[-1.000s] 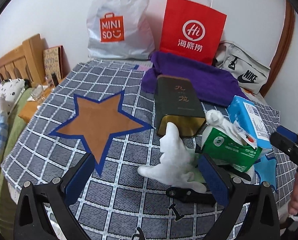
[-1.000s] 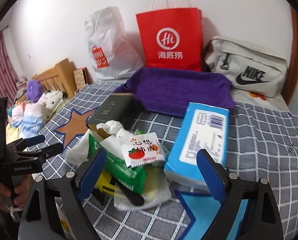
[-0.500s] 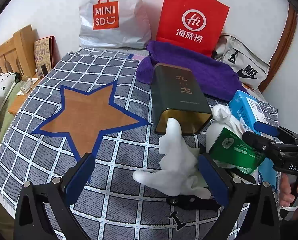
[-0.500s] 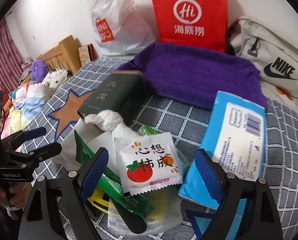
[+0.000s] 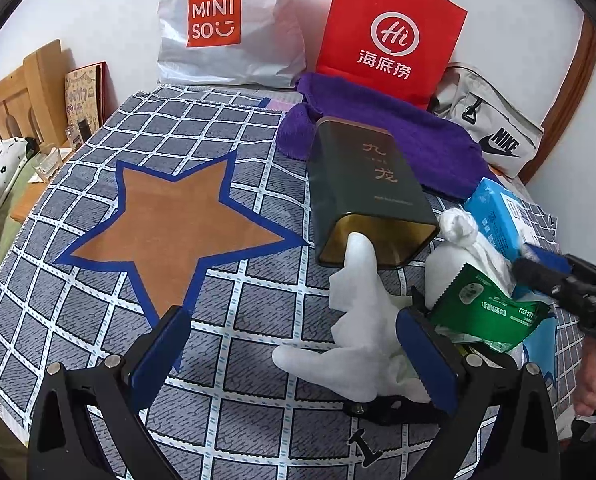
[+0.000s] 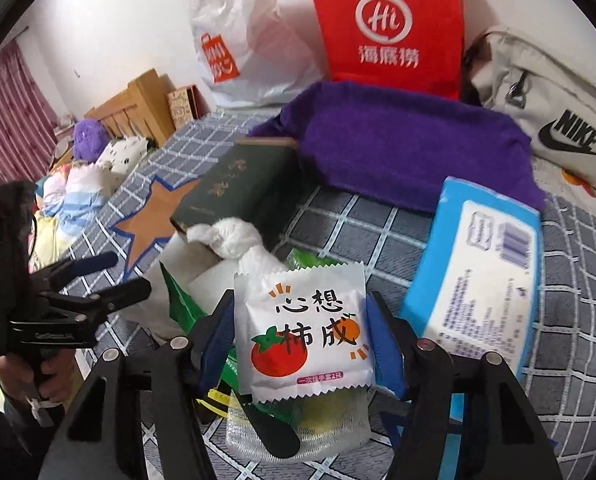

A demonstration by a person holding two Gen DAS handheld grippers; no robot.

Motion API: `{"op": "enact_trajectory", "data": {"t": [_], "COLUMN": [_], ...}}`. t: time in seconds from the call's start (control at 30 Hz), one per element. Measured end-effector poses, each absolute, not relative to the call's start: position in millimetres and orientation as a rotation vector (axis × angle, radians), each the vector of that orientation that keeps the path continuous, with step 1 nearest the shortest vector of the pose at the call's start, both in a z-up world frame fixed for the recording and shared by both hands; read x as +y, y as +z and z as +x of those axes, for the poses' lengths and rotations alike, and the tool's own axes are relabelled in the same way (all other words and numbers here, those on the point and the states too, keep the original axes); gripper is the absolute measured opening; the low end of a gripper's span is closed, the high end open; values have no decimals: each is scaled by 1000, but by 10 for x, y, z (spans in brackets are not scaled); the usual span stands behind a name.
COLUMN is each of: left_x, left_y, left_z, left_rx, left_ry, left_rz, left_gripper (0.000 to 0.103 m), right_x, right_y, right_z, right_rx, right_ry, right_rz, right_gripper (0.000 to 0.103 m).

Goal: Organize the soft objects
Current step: 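Grasp the white glove with the left tool while the right tool grasps the tomato snack packet, then carry the glove and the snack packet over the purple towel with both tools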

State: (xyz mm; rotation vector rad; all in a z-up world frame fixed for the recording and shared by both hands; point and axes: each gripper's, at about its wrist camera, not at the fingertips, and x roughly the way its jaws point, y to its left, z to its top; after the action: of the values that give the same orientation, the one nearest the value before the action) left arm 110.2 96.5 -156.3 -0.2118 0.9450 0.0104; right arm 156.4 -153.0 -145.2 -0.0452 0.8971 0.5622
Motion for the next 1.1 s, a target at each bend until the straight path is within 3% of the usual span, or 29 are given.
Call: {"op": "enact_trajectory", "data": {"t": [0.4, 0.6, 0.67, 0.77, 0.87, 1.1], "left_x": [840, 791, 798, 796, 776, 829], "left_y": [-1608, -1751, -1788, -1763, -1673, -1373], "left_z": [1124, 1209, 1217, 1192, 1142, 1000], "left_rx": [914, 944, 945, 934, 913, 856], "left_ry": [-81, -79, -100, -139, -140, -121], "left_rz": [-207, -199, -223, -245, -219, -210], "left_gripper": [99, 65, 43, 19, 13, 11], "right_x": [-2032, -2294, -2342, -2408, -2427, -2415], "right_y": [-1345, -1534, -1615, -1769, -1897, -2088], "right_z": [1182, 933, 904, 882, 880, 854], "right_rx": [849, 875, 895, 927, 947, 979], "right_ry": [519, 478, 469, 442, 434, 410], "right_rz": [6, 20, 26, 39, 55, 51], "right_gripper": [63, 63, 63, 63, 63, 62]}}
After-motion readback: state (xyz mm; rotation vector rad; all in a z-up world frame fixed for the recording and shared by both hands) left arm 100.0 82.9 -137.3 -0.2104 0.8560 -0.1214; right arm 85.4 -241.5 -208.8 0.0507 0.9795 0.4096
